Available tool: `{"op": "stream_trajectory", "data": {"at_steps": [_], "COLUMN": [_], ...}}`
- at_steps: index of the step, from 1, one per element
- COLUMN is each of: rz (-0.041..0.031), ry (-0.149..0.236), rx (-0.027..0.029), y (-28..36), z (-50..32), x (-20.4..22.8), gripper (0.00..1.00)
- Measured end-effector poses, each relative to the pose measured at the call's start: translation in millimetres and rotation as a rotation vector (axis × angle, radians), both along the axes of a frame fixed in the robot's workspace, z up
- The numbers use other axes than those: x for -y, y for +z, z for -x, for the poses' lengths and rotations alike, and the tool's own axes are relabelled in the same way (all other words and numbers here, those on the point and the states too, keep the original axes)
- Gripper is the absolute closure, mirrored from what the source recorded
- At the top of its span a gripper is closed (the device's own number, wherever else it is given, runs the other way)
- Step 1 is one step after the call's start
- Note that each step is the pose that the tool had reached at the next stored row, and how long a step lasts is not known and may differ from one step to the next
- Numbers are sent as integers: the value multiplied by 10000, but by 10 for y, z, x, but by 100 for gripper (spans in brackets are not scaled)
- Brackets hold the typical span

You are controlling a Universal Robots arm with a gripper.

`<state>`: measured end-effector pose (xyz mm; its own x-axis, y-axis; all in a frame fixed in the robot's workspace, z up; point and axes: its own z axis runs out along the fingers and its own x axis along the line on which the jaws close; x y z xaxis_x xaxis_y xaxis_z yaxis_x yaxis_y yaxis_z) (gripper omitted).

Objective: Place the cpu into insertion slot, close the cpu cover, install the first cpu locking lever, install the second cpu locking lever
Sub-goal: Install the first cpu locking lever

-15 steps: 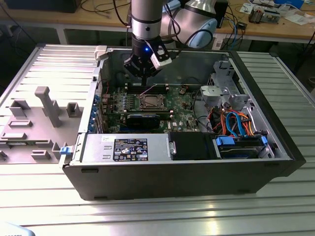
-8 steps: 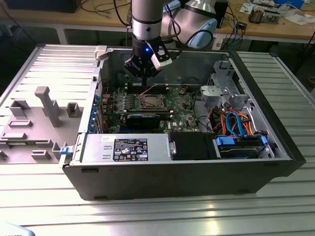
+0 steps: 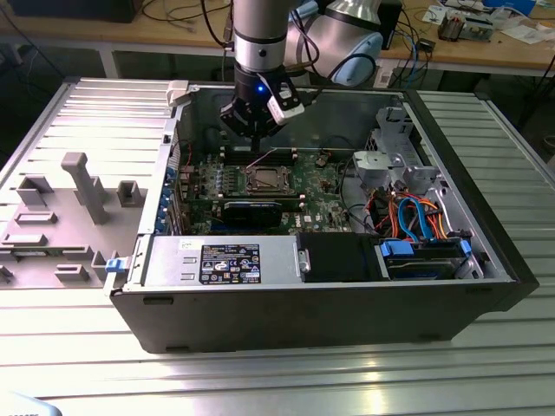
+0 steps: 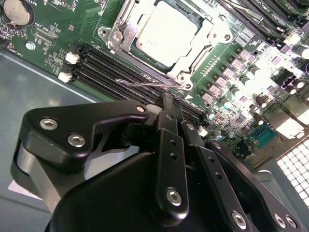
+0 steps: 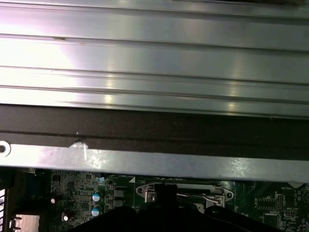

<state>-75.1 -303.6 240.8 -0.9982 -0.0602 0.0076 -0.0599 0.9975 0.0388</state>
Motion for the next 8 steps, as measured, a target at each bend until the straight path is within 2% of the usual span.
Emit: {"op": "stream_trajectory", "data": {"at_steps": [8], "rz": [0], "ry": [0], "rx": [0], "y": [-18], "z": [-15], "x": [-2], "gripper": [89]}}
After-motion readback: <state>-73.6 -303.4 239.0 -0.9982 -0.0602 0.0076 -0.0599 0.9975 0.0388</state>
